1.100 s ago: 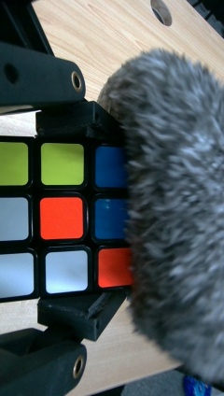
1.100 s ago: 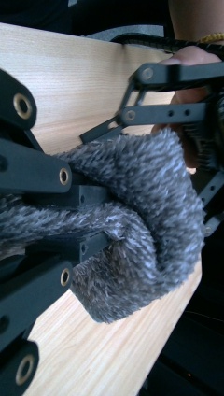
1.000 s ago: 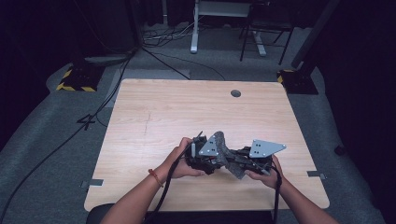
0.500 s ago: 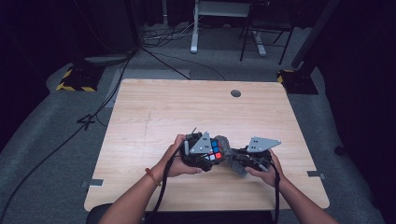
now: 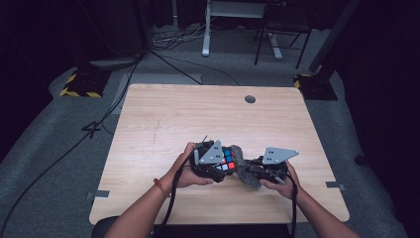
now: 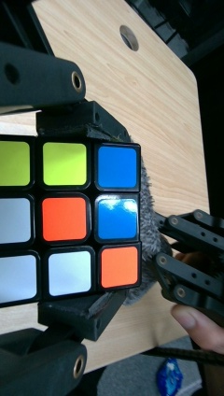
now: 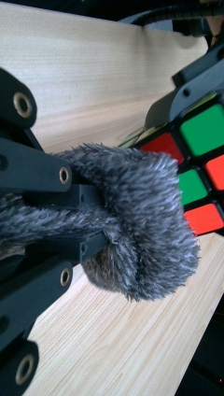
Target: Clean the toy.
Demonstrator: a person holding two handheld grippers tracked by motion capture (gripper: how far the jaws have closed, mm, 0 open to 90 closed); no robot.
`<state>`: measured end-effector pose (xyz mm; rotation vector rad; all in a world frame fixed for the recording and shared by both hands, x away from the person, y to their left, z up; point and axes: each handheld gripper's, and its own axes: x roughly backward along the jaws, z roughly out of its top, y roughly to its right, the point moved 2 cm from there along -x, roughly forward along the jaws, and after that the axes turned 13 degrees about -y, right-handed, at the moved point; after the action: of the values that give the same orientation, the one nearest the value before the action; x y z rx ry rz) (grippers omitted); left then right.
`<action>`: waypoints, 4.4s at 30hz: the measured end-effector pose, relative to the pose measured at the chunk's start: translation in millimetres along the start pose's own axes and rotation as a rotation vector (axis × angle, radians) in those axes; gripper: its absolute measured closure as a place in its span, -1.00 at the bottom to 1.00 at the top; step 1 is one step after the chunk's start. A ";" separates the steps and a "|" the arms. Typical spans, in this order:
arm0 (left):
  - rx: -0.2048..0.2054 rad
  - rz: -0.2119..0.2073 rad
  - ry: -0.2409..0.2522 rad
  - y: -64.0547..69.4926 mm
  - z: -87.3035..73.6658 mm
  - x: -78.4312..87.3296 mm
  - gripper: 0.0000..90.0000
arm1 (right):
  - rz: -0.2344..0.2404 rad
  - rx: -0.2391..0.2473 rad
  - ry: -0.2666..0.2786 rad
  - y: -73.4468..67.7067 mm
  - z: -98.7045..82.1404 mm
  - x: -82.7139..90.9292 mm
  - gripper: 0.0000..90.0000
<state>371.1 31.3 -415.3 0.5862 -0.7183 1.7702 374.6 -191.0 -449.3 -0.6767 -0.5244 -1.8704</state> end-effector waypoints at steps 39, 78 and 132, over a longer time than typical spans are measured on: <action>-0.020 0.039 -0.071 -1.4 -2.3 -6.8 -0.26 | -0.041 -0.025 0.002 13.8 0.3 11.6 0.79; -0.011 -0.005 -0.037 0.3 -2.5 -7.9 -0.25 | 0.053 -0.017 0.057 8.5 0.5 8.9 0.79; 0.018 -0.007 -0.020 -1.9 -8.0 -3.3 -0.25 | 0.033 0.017 0.068 -5.4 9.9 17.8 0.78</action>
<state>373.5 35.3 -422.8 0.6188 -0.7141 1.7677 366.2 -194.8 -430.4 -0.6048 -0.4823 -1.8493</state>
